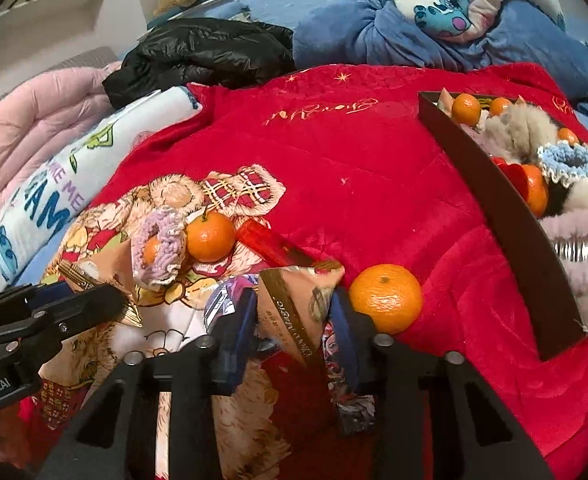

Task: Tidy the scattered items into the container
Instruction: 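Lift both held brown packets and carry them toward the black box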

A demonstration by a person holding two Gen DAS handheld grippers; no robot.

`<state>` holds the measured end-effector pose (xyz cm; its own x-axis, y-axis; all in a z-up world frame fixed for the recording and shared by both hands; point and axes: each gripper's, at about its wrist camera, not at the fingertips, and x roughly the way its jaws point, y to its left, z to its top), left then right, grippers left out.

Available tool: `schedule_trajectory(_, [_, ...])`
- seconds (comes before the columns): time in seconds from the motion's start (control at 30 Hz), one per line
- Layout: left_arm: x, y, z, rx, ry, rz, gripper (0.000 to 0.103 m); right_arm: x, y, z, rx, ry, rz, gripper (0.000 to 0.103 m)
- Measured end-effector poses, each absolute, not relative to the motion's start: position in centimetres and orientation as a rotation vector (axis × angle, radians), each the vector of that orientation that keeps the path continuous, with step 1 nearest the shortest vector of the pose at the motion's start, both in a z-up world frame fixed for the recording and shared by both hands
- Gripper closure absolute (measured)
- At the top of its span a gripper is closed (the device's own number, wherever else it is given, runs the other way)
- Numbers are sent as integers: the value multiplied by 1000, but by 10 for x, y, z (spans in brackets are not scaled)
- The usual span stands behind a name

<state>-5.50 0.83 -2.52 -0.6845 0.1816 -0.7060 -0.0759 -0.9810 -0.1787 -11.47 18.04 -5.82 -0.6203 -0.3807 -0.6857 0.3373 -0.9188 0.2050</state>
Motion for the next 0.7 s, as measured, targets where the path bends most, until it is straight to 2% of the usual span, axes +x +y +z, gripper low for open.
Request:
schedule_trajectory(0.4, [-45,15,-9,-1042,-199,2784,67,-98,187,-38,990,-143,-2521,74])
schedule_trajectory(0.6, [-37,27,-3,-959,-36,2893,67,-82,195,-16,899,-139,-2545,74])
schedule_trajectory(0.7, [-33,31,1,-929,-30,2896,67,-80,202,-10,889,-154,-2551,74])
